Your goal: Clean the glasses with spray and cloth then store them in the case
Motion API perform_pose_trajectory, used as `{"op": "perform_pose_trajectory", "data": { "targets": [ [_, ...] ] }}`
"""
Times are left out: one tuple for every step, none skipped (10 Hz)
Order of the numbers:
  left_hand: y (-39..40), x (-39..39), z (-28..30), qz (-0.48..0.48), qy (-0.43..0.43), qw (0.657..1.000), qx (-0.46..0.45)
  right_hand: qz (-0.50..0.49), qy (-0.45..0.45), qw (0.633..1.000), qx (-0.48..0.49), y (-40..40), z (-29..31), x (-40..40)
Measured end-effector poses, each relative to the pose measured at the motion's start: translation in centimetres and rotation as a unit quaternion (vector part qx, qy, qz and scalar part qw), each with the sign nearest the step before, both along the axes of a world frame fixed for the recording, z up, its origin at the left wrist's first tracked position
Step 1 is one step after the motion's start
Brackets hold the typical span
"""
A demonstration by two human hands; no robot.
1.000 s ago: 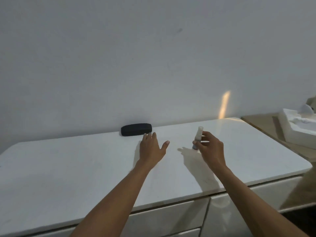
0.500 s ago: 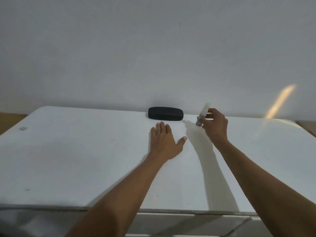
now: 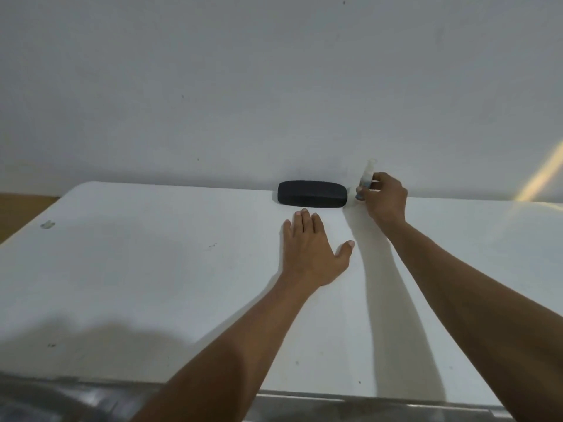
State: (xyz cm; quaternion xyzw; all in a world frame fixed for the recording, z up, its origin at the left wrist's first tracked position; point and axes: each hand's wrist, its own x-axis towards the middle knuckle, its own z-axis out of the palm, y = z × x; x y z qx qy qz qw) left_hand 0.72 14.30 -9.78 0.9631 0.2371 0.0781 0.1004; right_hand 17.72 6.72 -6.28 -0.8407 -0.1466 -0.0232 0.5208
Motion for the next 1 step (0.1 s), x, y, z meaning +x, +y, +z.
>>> {"op": "perform_pose_trajectory", "data": {
  "targets": [
    [-0.15,0.03,0.14,0.006,-0.007,1.0,0.006,-0.006,0.037,0.999,-0.001,-0.78,0.49,-0.16]
  ]
}}
